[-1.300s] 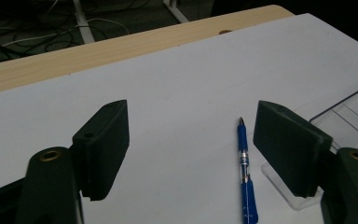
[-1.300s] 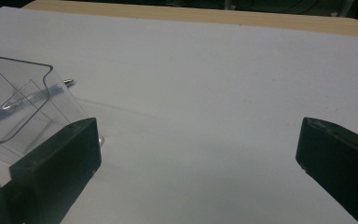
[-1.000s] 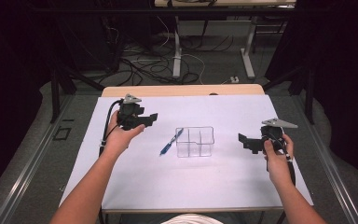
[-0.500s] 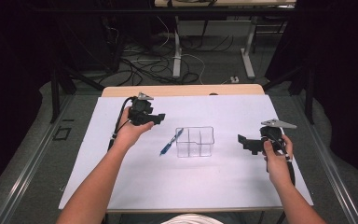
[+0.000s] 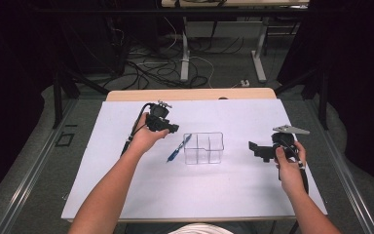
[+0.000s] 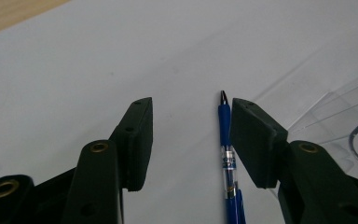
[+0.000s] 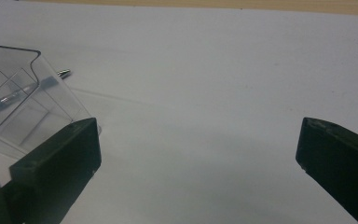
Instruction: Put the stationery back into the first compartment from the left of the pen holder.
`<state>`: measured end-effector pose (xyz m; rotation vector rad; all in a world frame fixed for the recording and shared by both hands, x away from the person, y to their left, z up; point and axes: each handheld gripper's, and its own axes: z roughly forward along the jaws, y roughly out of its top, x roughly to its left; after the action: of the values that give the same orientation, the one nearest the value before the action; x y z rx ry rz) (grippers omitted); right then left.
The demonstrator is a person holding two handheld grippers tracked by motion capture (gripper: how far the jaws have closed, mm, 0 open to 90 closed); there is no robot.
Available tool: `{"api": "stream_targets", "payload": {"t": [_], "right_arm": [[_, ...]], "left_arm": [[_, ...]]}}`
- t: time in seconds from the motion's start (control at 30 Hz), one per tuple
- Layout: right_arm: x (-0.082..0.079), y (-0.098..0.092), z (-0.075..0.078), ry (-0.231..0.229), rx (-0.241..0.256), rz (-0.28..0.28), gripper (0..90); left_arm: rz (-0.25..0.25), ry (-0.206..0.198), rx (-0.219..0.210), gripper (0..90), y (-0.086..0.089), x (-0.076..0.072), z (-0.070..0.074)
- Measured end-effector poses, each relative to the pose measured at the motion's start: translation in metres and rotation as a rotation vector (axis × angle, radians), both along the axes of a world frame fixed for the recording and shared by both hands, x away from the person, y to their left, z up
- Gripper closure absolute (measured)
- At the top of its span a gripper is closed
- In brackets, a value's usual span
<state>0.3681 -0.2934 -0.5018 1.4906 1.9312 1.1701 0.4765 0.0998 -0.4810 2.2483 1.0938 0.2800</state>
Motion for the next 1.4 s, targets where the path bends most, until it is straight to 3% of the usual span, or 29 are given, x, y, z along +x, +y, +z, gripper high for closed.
{"api": "stream_targets", "payload": {"t": [0.2,0.73,0.83,0.93,1.17,1.4], "right_arm": [[0.001,-0.001,-0.001,-0.002,-0.006,0.002,0.0],[0.001,0.000,-0.003,0.011,-0.007,0.009,0.0],[0.001,0.000,-0.004,0.014,-0.004,0.008,0.0],[0.002,0.000,-0.004,0.012,-0.007,0.010,0.0],[0.002,0.000,-0.005,0.015,-0.008,0.010,0.0],[0.003,-0.001,-0.007,0.020,-0.011,0.004,0.0]], "left_arm": [[-0.020,0.040,0.042,54.6,-0.006,0.003,-0.010],[-0.036,0.135,0.073,60.6,-0.019,0.007,-0.029],[-0.032,0.177,0.067,62.6,-0.020,0.007,-0.032],[-0.041,0.182,0.073,63.5,-0.021,0.008,-0.034],[-0.019,0.248,0.066,67.6,-0.025,0.008,-0.040],[-0.021,0.280,0.058,70.3,-0.027,0.008,-0.044]]}}
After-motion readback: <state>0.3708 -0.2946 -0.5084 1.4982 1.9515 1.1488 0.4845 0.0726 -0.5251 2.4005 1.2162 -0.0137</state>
